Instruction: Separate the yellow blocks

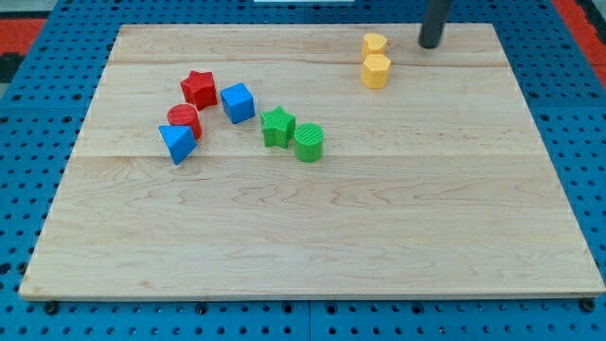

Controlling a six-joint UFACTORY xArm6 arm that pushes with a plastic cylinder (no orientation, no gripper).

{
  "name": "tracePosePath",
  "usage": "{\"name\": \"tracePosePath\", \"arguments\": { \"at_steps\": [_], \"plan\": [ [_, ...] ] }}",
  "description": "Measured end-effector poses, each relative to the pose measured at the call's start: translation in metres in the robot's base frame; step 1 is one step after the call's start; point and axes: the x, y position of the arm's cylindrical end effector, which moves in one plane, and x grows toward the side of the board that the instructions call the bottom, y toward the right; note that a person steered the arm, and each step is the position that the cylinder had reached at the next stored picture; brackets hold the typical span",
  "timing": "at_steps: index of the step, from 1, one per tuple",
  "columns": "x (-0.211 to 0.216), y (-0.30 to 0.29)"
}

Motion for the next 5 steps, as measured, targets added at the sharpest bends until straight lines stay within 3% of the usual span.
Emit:
{"name": "tracePosePath", "arguments": {
  "at_steps": [2,3,5],
  "plan": [
    [0.038,-0.072],
    [0.082,-0.076],
    [0.097,-0.107]
  ]
}}
